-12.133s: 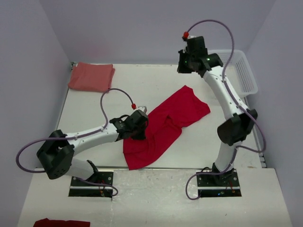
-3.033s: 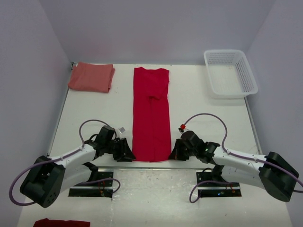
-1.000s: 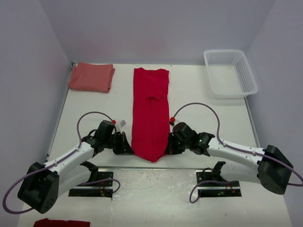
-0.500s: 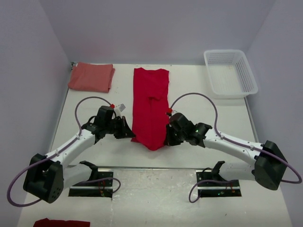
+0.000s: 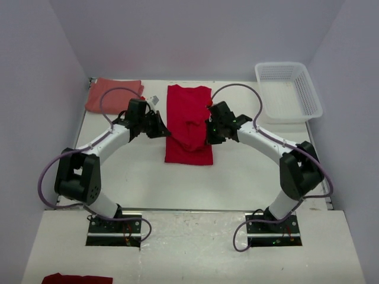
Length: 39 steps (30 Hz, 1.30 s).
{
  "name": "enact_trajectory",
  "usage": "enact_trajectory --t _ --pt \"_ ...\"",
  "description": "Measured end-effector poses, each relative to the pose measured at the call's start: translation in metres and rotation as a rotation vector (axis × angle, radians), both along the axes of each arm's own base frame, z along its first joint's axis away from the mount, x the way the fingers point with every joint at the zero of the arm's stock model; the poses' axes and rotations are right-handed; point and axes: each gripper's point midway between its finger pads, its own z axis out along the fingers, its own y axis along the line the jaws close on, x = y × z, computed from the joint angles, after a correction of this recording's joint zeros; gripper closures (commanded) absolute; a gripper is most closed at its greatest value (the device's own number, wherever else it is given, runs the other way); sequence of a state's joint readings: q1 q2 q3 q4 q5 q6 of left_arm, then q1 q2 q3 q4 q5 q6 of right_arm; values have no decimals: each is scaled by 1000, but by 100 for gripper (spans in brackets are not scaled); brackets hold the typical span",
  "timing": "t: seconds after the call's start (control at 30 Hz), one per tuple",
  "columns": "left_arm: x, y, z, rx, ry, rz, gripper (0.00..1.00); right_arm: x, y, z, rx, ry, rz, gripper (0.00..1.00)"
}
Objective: Fold and stack the t-shirts
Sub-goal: Fold the folded rectangular tshirt in 1/3 of the way
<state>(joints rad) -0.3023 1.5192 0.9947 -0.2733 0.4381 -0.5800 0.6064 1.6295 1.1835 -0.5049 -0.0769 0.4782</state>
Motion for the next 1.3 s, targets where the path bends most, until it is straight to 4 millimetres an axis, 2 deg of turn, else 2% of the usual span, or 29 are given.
enact_trajectory --t 0.1,0.23,0.5,0.77,0.97,1.3 --pt "27 6 -6 29 -2 28 100 26 2 2 -4 -2 0 100" --pt "48 12 -11 56 11 58 100 55 2 3 -10 -4 -4 100" --pt "83 3 -8 58 -3 64 100 91 -3 2 -12 19 -9 100" --pt "100 0 -29 68 32 64 100 110 -6 -7 -5 48 -12 100" --pt "104 1 -46 78 67 67 100 119 -4 -16 1 80 -2 100" --pt "120 1 -36 62 36 76 100 145 -13 -29 16 115 -15 100"
